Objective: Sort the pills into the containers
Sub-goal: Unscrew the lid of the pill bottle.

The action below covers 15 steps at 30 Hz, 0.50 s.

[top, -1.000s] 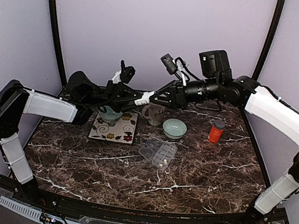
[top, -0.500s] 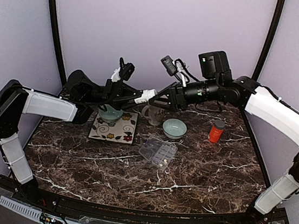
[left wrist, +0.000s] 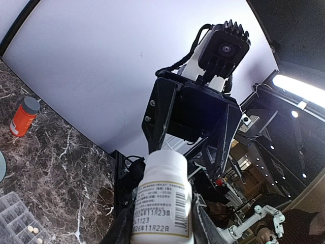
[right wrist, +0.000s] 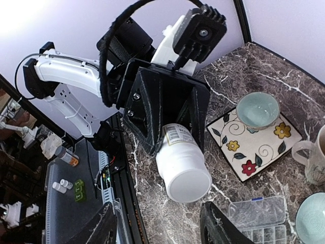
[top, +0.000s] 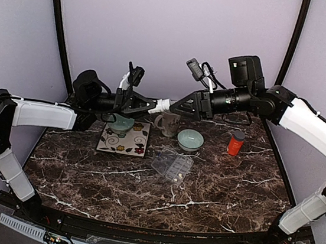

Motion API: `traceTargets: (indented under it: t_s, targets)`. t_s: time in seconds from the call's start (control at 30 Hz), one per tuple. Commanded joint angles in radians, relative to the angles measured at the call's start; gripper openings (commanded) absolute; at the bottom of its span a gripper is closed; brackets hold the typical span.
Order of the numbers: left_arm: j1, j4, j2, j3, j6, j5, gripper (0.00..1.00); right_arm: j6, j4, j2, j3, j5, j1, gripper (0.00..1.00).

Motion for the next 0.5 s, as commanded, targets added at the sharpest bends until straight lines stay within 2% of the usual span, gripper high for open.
traceTargets:
  t_s: [0.0, 0.23, 0.47]
  targets:
    - [-0.009, -0.152, -0.079, 0.011, 0.191, -0.044, 0.0, 0.14, 0.029, 0.0, 0.001, 0.016, -0.019, 0.55]
    - [-0.022, -0.339, -0.132, 0.016, 0.38, -0.101, 0.0, 0.447, 0.151, 0.031, -0.028, -0.082, -0.106, 0.53]
    - [-0.068, -0.469, -0.157, 0.037, 0.507, -0.161, 0.0, 0.507, 0.12, 0.074, -0.009, -0.11, -0.11, 0.51]
